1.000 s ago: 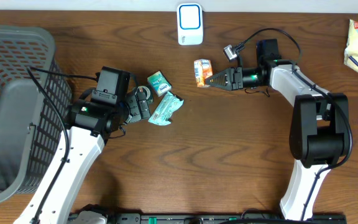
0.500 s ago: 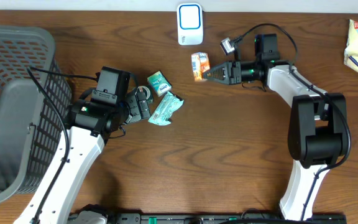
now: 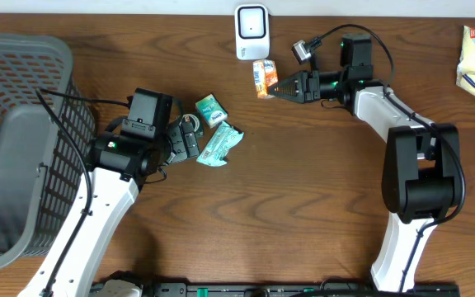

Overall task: Scan the item barcode
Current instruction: 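Lift the orange Kleenex pack and raise it toward the scanner, then hold the orange Kleenex pack against the scanner window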

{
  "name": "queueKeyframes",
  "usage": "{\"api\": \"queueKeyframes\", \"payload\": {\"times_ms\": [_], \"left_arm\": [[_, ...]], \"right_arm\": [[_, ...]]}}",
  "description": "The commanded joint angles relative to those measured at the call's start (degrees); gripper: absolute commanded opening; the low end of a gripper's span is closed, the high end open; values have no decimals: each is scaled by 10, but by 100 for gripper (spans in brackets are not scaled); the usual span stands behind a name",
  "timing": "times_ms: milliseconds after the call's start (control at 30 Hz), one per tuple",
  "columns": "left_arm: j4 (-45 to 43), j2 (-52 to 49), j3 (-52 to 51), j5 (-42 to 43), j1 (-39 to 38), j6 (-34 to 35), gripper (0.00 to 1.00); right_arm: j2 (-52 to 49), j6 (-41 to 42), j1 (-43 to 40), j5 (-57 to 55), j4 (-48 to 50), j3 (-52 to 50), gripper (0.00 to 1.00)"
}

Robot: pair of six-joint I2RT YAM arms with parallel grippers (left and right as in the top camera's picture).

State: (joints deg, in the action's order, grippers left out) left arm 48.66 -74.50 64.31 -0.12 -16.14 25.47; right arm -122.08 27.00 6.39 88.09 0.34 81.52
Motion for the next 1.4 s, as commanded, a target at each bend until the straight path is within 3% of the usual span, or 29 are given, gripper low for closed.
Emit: {"api": "queueKeyframes", "payload": {"times_ms": [0, 367, 467, 867, 1067, 1300, 1367], "left_arm": [[2, 1, 7, -1, 1, 1, 98], [2, 1, 7, -1, 1, 1, 98], [2, 1, 7, -1, 1, 1, 98], [2, 1, 7, -1, 1, 1, 98], [2, 1, 7, -1, 1, 1, 98], [2, 1, 7, -1, 1, 1, 98], [2, 1, 7, -1, 1, 1, 98]], "right_arm": [[16, 10, 5, 14, 1, 2, 1], [16, -36, 28, 12, 1, -2, 1], [16, -35, 39, -36, -12, -3, 1], [28, -113, 100, -430, -202, -1, 1], [65, -175, 125, -743, -334, 25, 1], [93, -223, 146, -882, -363, 42, 1], [90, -268, 154, -904, -341, 41, 1]]}}
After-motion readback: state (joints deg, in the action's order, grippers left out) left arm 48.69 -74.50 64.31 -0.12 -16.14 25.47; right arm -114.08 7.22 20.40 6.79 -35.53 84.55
